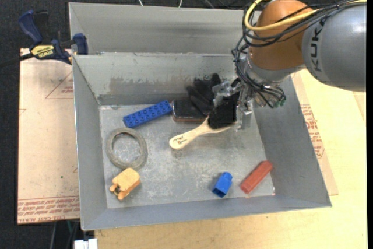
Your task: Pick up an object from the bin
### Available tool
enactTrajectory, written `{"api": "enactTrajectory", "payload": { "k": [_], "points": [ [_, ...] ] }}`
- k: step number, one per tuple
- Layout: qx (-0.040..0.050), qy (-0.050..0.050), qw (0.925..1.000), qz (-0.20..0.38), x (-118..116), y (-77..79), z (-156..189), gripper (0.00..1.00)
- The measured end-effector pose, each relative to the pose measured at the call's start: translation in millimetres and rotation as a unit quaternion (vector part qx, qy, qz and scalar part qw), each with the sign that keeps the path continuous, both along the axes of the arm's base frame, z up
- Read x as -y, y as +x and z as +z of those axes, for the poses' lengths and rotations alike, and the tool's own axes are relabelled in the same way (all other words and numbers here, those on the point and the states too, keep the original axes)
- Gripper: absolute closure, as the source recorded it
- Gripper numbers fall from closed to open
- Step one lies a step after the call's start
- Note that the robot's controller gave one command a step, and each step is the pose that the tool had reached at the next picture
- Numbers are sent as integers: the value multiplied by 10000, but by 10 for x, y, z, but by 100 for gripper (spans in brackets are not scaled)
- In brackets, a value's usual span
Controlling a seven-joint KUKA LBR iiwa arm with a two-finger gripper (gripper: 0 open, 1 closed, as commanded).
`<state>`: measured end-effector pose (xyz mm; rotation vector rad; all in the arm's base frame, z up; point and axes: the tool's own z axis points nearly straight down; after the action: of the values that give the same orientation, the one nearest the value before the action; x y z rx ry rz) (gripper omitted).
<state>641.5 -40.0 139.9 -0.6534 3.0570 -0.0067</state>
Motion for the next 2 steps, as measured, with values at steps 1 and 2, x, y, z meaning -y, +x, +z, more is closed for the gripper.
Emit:
{"api": "enactTrajectory", "payload": {
  "k": [1, 2],
  "points": [
    [-27, -6, 9997, 246, -106, -14, -289, 100],
    [-27, -24, 9895, 1446, -175, 51, -404, 100]
  ]
}}
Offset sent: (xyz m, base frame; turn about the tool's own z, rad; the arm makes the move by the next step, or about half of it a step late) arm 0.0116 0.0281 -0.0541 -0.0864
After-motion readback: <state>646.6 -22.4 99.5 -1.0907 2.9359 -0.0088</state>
